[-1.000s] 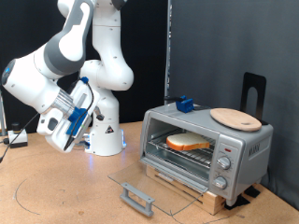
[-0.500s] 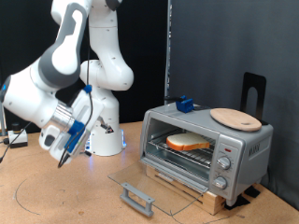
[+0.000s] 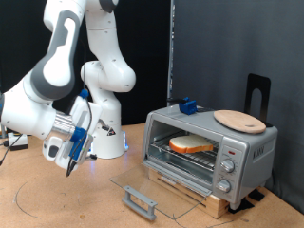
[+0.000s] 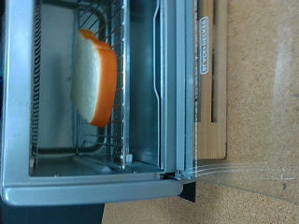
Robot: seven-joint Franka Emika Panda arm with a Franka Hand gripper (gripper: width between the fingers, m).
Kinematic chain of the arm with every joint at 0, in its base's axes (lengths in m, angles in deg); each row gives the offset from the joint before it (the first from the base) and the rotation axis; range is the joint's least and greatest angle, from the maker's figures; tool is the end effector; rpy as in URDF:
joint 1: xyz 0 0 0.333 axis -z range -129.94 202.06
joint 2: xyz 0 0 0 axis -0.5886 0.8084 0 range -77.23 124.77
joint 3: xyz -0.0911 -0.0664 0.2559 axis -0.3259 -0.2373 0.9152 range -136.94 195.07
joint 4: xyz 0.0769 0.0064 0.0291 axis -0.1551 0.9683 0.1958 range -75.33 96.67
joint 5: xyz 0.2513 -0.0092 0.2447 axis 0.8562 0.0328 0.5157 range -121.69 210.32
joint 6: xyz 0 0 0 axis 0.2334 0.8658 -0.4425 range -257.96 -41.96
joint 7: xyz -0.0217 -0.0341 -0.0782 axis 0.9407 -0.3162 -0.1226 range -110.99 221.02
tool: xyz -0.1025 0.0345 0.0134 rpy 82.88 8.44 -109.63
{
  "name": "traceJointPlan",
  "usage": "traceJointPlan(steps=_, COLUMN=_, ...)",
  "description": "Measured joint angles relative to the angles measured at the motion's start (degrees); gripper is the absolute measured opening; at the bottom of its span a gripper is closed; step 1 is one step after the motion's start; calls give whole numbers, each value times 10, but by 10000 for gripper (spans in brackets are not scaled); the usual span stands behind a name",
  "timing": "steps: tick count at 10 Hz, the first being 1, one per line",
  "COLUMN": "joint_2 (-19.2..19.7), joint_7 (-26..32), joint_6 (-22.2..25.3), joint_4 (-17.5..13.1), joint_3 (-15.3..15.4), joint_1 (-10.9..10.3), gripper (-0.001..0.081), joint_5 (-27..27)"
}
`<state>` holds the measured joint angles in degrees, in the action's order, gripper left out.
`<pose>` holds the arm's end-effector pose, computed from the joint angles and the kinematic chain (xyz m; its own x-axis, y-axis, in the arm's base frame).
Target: Make a piece of toast with the oven
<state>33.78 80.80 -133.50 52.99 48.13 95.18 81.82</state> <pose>0.3432 -0.1994 0.2592 0.8267 -0.2165 -0.5194 -0.5596 -0.4132 -0.7184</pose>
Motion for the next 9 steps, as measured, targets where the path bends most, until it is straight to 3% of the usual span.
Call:
traceJointPlan(steps=1, joint_2=14, joint_7=8, joint_6=-9, joint_4=0, joint_3=1, joint_1=-2, gripper=809, joint_5=-13)
traceJointPlan(steps=3, joint_2=41, joint_7=22, joint_6=-83, joint_4=6, joint_3=9, joint_1=-15, gripper=809, joint_5=-17)
traceJointPlan(steps=6, joint_2=52, joint_7=58, joint_6=-74, joint_4=5, joint_3=8, joint_1=-8, gripper=809, joint_5=-6)
traceJointPlan(steps=9, joint_2=105, joint_7=54, joint_6=-133, joint_4=-6, joint_3=7, joint_1=-15, gripper=809, joint_5=-24)
